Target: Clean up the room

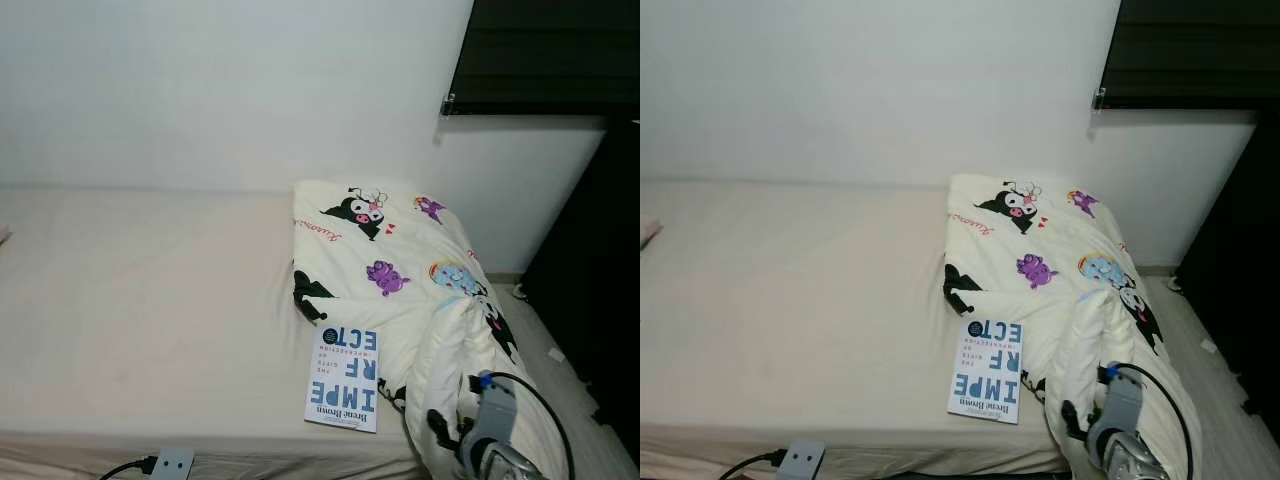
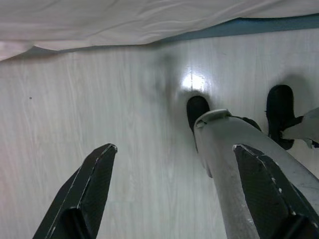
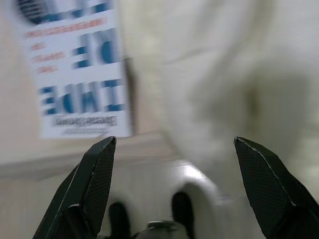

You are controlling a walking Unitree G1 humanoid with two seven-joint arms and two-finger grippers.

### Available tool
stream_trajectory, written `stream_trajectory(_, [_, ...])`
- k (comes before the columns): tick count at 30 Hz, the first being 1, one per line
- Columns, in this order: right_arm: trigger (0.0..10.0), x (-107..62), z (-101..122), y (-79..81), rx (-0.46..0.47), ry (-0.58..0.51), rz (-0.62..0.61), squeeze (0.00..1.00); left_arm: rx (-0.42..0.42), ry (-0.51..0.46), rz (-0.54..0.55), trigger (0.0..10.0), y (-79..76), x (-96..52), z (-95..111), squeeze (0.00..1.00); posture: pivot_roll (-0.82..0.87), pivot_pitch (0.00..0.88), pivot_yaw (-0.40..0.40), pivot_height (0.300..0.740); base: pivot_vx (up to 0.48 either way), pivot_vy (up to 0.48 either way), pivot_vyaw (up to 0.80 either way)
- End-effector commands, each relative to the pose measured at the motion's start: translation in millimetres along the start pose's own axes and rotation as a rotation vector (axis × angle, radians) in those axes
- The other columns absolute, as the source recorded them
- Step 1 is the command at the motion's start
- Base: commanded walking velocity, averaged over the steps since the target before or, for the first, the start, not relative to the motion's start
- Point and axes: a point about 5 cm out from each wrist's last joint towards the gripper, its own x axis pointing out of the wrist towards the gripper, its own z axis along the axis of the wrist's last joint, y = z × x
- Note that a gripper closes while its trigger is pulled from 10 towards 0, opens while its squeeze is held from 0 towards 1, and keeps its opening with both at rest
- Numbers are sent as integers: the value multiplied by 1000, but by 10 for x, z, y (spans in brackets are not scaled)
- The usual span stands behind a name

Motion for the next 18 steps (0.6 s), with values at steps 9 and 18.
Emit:
stream_trajectory(9, [10000, 28, 426, 296, -70, -113, 367, 0, 28, 21, 20, 10000, 78, -12, -56, 0, -32, 0, -25, 651, 0, 0, 0])
stream_trajectory(18, [10000, 29, 329, 214, -84, -61, 298, 0, 46, 9, 17, 10000, 58, -6, -25, 0, -21, 0, -25, 621, 0, 0, 0])
